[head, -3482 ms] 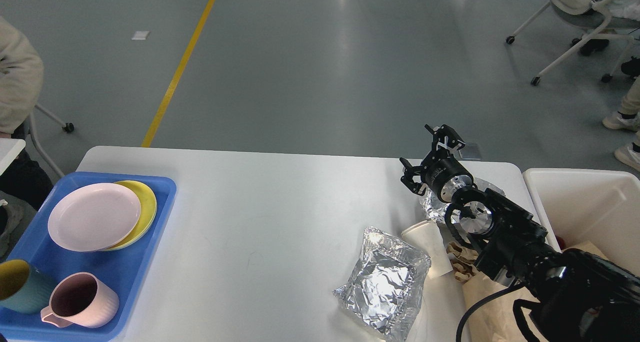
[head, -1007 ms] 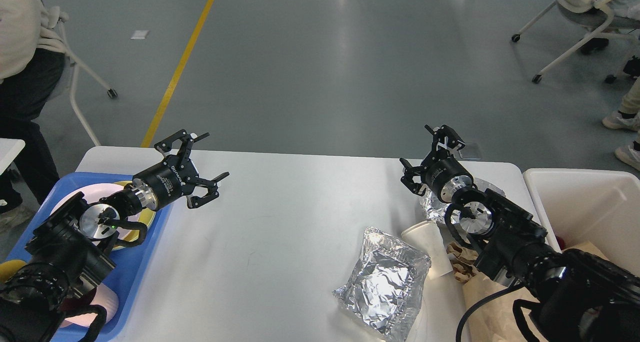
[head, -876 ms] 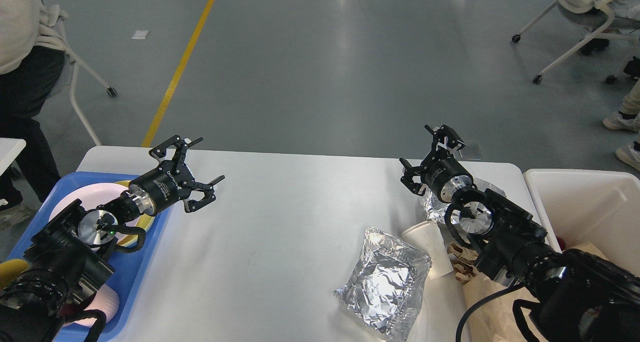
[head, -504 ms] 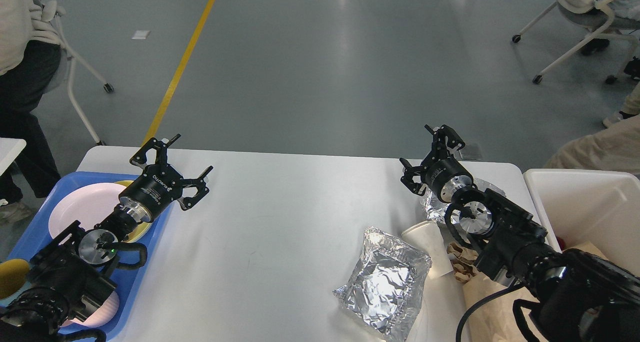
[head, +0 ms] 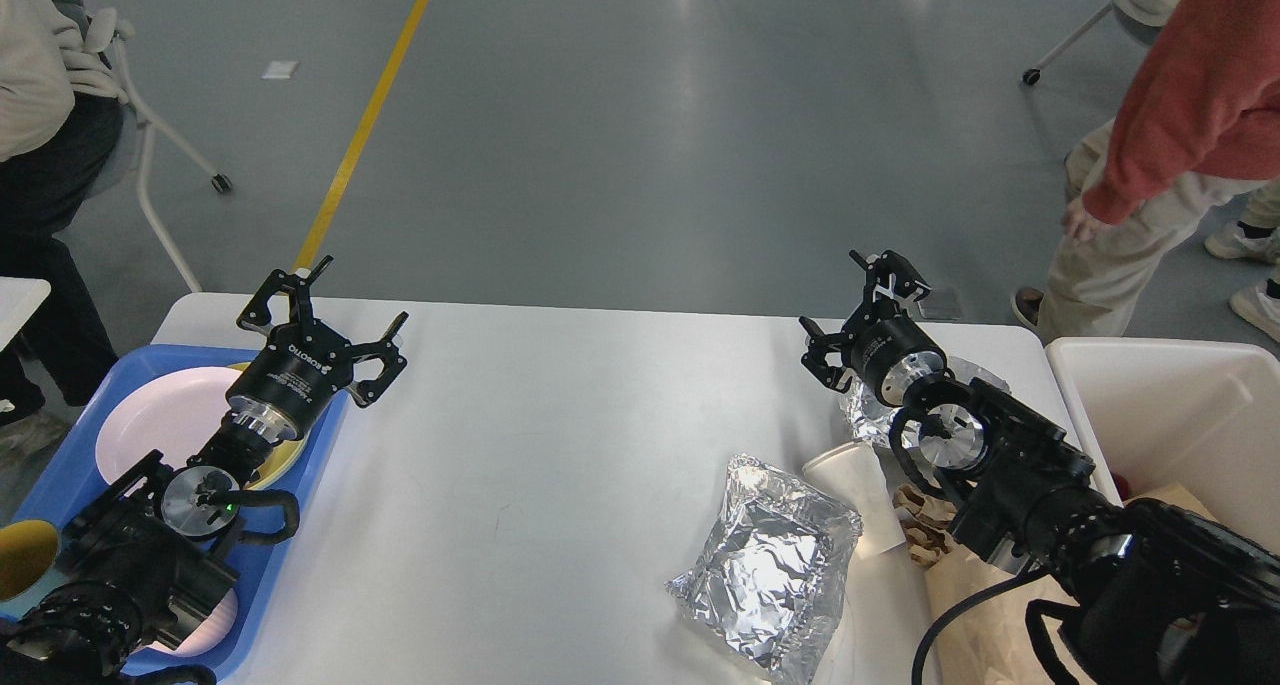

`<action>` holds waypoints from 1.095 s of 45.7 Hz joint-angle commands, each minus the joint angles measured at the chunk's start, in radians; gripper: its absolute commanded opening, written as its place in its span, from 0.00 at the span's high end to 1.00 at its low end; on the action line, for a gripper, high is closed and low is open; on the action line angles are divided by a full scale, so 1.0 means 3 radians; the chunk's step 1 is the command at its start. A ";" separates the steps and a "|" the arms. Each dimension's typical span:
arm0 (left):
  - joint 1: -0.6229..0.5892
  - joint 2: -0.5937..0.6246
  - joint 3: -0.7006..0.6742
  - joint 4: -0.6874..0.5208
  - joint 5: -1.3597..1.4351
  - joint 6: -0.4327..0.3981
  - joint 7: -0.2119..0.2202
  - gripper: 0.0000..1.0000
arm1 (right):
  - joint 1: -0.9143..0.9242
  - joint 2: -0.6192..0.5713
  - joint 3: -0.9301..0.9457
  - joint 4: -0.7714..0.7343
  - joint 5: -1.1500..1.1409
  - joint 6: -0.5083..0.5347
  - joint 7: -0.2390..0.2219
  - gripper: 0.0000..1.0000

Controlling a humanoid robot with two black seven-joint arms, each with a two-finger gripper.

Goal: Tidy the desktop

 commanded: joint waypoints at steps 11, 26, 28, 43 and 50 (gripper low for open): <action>0.0001 0.0000 0.0005 0.0001 -0.0013 0.0000 0.0001 0.03 | -0.0003 -0.0001 0.0000 0.0000 0.0000 0.0000 0.0005 0.00; 0.0001 0.0000 0.0005 0.0001 -0.0013 0.0000 -0.0004 0.03 | 0.0002 -0.0001 0.0000 0.0000 0.0000 0.0000 0.0000 0.00; 0.0001 0.0000 0.0005 0.0001 -0.0013 0.0000 -0.0004 0.03 | 0.0002 -0.0001 0.0000 0.0000 0.0000 0.0000 0.0000 0.00; 0.0001 0.0000 0.0000 0.0001 -0.0013 0.0000 -0.0004 0.03 | -0.0003 -0.0001 0.0000 0.0000 0.0000 0.0000 0.0000 0.00; 0.0001 0.0000 0.0005 0.0001 -0.0013 0.0000 0.0001 0.03 | -0.0003 0.0004 0.0000 0.0000 0.0000 0.0000 0.0000 0.00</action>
